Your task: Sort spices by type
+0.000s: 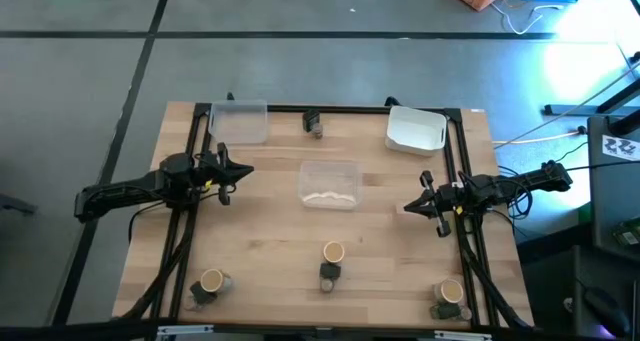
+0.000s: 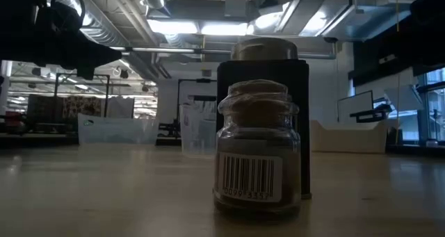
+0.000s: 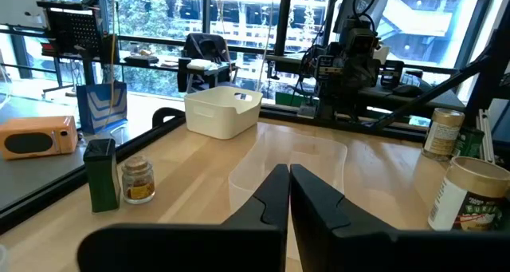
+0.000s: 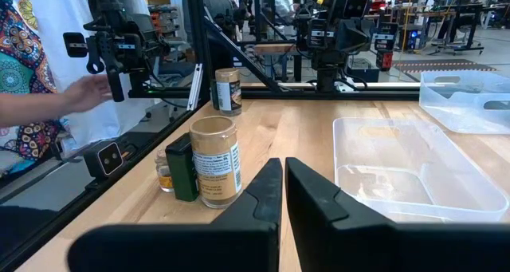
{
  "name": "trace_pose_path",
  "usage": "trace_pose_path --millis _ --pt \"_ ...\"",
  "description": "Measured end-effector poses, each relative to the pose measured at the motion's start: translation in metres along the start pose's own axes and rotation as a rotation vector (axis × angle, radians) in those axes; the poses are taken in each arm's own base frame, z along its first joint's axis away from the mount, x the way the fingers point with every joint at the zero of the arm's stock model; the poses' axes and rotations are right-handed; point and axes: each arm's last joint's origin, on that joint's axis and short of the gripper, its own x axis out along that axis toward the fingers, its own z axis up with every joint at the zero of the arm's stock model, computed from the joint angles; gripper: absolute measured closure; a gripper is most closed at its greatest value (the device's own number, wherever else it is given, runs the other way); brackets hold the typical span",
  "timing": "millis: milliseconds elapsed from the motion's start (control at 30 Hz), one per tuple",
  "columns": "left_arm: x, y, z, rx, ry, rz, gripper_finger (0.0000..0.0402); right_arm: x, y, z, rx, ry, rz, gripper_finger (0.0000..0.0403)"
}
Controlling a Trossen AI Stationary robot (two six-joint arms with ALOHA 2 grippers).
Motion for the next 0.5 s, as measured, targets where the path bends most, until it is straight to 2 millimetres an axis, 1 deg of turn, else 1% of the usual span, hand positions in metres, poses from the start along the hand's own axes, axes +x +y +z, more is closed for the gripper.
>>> trace_pose_path --millis 133,333,500 --pt "0.000 0.000 0.000 0.000 0.000 0.000 0.0398 0.000 -0.001 0.001 -0.054 -0.007 -0.050 0.0382" --pt "0.000 0.000 0.000 0.005 0.000 0.000 0.0398 0.000 -0.001 0.001 -0.047 -0.015 -0.047 0.0382" --pt "0.000 0.000 0.000 -0.030 -0.006 0.000 0.0398 -0.001 -0.001 0.013 0.029 -0.138 -0.043 0.0382"
